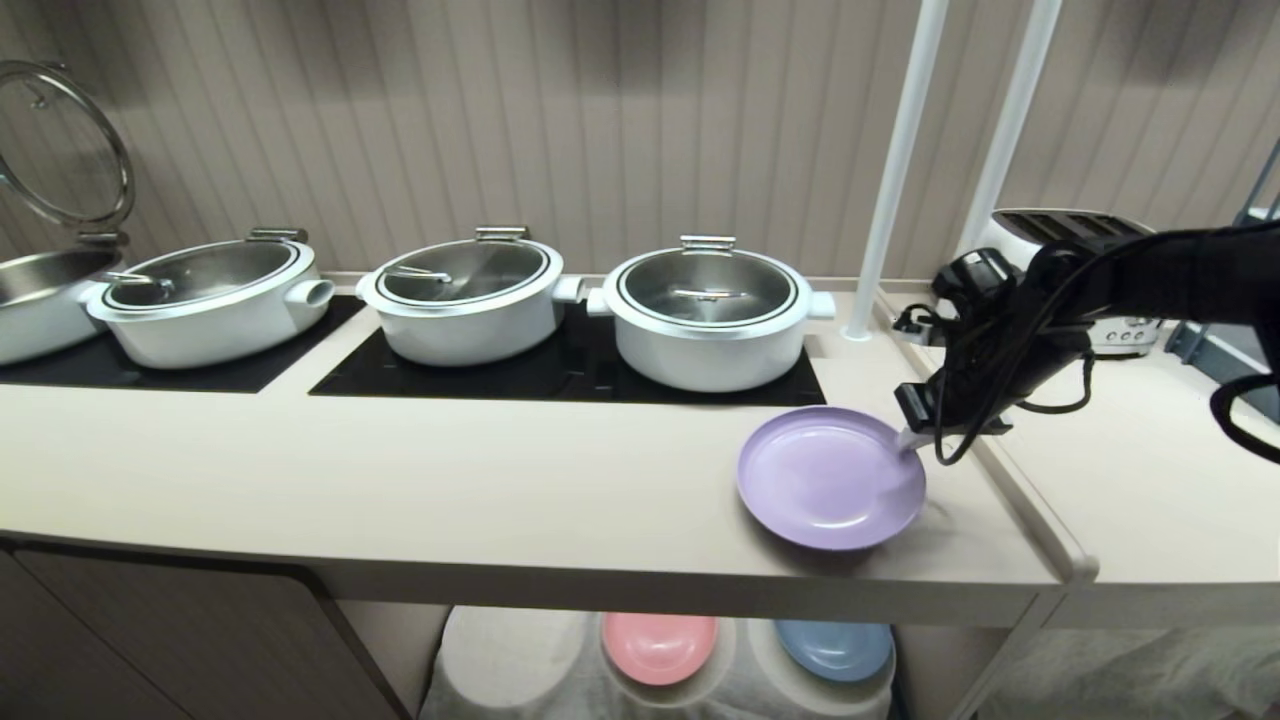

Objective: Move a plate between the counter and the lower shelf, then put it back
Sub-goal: Pick up the plate

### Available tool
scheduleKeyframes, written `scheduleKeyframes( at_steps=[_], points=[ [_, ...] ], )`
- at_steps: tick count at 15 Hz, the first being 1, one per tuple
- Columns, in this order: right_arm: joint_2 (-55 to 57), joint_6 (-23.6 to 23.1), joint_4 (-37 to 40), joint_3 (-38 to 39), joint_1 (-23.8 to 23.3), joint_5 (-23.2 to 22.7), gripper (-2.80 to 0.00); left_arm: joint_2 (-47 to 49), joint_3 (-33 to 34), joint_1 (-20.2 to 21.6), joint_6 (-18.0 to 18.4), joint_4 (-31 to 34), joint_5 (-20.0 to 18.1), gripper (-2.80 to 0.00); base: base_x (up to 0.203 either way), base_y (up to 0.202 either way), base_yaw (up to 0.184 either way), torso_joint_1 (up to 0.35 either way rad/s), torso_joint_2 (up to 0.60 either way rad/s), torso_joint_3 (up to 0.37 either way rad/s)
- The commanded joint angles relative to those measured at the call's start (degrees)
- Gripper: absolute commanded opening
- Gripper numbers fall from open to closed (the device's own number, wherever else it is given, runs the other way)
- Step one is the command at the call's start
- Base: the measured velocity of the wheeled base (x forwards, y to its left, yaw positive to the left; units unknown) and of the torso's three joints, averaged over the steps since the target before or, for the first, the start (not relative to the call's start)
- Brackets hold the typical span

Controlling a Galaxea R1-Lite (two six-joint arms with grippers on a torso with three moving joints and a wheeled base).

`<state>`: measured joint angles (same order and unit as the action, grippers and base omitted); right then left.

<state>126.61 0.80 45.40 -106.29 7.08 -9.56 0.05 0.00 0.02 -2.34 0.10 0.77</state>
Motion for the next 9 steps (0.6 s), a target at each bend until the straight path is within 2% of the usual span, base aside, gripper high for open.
scheduleKeyframes(
  at_steps=[1, 6, 9],
  points=[
    [-3.73, 1.43, 0.01, 3.22, -0.22, -0.13, -2.80, 0.04, 0.00, -0.02, -0.03, -0.01, 0.02, -2.80, 0.000, 0.000, 0.000, 0.000, 0.00, 0.000],
    [-10.19, 4.17, -1.14, 12.33, -1.62, -0.16, -2.80, 0.04, 0.00, -0.02, -0.03, -0.01, 0.02, -2.80, 0.000, 0.000, 0.000, 0.000, 0.00, 0.000],
    [-15.18, 4.90, -6.45, 22.10, -2.49, -0.17, -2.80, 0.04, 0.00, -0.02, -0.03, -0.01, 0.02, -2.80, 0.000, 0.000, 0.000, 0.000, 0.00, 0.000]
  ],
)
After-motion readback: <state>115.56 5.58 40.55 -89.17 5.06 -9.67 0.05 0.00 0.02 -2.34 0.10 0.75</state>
